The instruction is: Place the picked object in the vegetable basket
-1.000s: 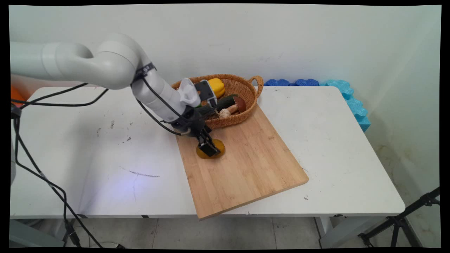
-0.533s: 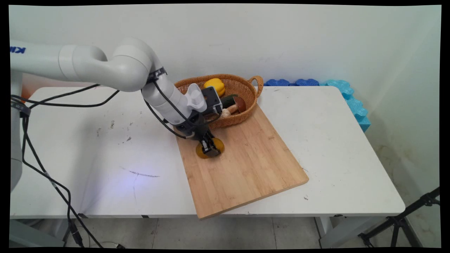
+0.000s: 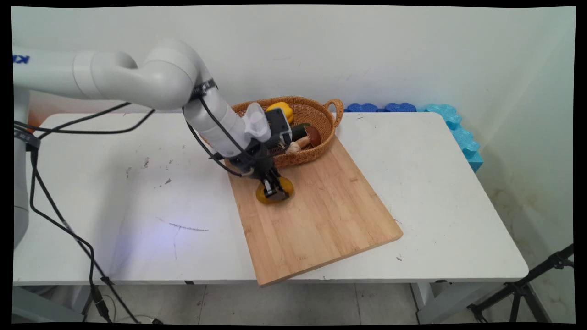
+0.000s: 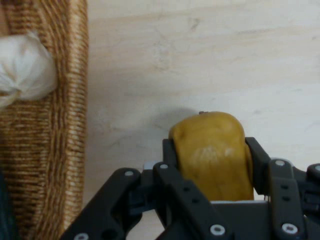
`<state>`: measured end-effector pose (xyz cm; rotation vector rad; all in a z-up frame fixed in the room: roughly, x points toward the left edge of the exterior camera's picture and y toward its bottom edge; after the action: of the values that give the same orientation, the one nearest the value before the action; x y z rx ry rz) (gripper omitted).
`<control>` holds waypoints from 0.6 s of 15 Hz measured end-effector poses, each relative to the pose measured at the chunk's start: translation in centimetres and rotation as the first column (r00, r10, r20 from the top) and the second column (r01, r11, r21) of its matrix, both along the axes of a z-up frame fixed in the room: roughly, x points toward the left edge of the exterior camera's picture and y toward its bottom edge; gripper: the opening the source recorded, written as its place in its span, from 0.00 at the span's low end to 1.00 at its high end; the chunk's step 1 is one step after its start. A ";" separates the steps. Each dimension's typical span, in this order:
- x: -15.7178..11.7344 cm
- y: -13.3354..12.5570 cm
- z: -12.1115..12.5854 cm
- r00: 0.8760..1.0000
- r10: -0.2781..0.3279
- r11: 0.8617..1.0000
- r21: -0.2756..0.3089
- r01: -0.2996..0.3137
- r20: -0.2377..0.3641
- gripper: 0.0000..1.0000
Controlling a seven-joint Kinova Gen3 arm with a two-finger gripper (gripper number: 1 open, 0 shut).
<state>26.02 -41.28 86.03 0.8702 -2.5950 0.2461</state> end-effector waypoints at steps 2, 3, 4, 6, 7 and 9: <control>0.3 0.2 1.6 1.000 0.006 1.000 -0.004 -0.006 -0.014 0.00; 0.6 0.4 2.9 1.000 0.008 1.000 -0.005 -0.008 -0.021 0.00; 1.0 0.5 4.3 1.000 0.012 1.000 -0.006 -0.012 -0.028 0.00; 2.1 0.6 7.1 0.999 0.024 1.000 -0.010 -0.024 -0.039 0.00; 2.8 0.4 8.5 0.999 0.033 0.999 -0.014 -0.034 -0.043 0.00; 4.2 -0.2 10.9 0.997 0.059 0.998 -0.026 -0.060 -0.047 0.00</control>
<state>30.24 -41.50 96.96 0.9330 -2.5203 0.2748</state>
